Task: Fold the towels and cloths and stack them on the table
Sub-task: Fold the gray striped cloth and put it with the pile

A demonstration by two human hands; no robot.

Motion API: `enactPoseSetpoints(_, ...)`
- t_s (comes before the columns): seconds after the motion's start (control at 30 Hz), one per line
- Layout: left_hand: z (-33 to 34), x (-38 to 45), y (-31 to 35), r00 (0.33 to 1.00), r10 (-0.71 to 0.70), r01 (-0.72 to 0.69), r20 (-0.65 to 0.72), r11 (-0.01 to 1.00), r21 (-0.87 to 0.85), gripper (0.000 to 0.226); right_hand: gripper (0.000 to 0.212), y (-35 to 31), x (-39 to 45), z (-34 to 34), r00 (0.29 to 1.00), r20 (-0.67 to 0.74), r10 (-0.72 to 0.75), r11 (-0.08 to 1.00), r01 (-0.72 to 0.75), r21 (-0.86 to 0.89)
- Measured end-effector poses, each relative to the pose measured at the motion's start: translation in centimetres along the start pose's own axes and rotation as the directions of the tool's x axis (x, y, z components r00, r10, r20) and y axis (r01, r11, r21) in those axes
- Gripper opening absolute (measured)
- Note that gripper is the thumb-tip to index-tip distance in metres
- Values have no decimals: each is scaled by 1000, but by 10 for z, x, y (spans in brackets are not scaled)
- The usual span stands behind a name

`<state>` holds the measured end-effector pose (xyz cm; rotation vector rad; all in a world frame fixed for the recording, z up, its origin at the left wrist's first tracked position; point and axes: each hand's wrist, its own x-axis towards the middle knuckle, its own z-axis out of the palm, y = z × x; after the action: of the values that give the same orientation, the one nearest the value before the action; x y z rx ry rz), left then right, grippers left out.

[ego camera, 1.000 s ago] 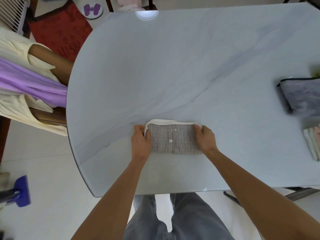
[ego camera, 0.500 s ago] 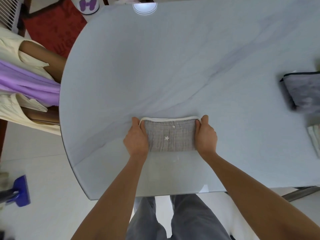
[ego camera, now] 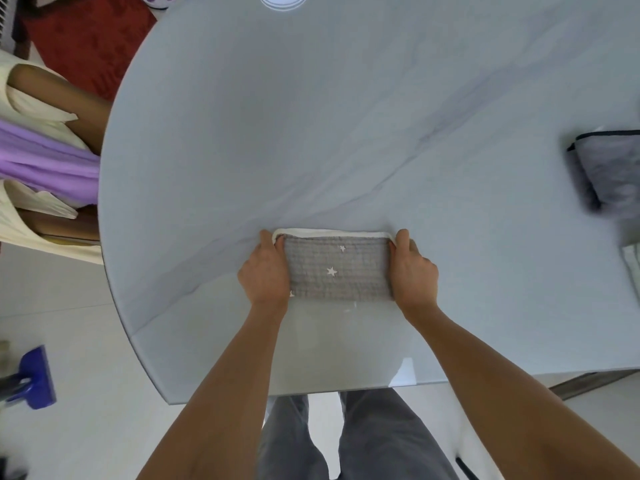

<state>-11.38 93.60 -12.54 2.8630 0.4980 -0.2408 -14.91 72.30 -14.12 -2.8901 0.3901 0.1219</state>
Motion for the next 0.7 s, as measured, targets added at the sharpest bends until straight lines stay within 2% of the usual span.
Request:
enactPoseSetpoints(0.07, 7, -1, 2, 998, -25, 21, -56, 997, -74, 36, 39, 0, 2, 1, 1000, -8, 23, 1000, -23, 12)
enactPoseSetpoints(0.13, 12, -2, 5, 980, -32, -7, -195, 981, -193, 30, 32, 2, 4, 5, 998, -12, 59, 998, -59, 15)
enactPoseSetpoints(0.2, 14, -5, 11, 913, 99, -194, -397, 958, -209, 26, 13, 3, 5, 5, 996, -24, 81, 997, -81, 19)
enactPoseSetpoints(0.23, 15, -8, 18, 861, 238, -347, -449, 921, -178, 24, 5, 3, 6, 6, 995, -33, 91, 996, -90, 30)
enactPoseSetpoints(0.27, 16, -12, 26, 793, 411, -510, -449, 851, -121, 24, 9, 4, 8, 7, 992, -35, 121, 992, -120, 35)
enactPoseSetpoints(0.33, 26, -24, 40, 651, 685, -727, -327, 687, -9, 31, 16, 3, 9, 6, 989, -43, 141, 989, -139, 39)
enactPoseSetpoints(0.4, 39, -29, 39, 605, 785, -787, -130, 615, 52, 43, 20, 1, 9, 4, 988, -49, 144, 989, -141, 49)
enactPoseSetpoints(0.47, 47, -29, 28, 629, 777, -776, 32, 625, 85, 54, 26, -2, 9, 2, 992, -14, 128, 990, -127, 63)
enactPoseSetpoints(0.5, 49, -27, 23, 644, 762, -764, 69, 637, 101, 59, 28, -3, 9, 1, 993, 1, 114, 990, -114, 77)
enactPoseSetpoints(0.6, 47, -25, 20, 686, 720, -728, 109, 675, 125, 69, 26, 1, 13, -4, 992, 35, 119, 986, -122, 115)
enactPoseSetpoints(0.7, 49, -28, 26, 694, 705, -719, 144, 687, 105, 75, 25, 11, 11, -6, 989, 39, 143, 981, -147, 129)
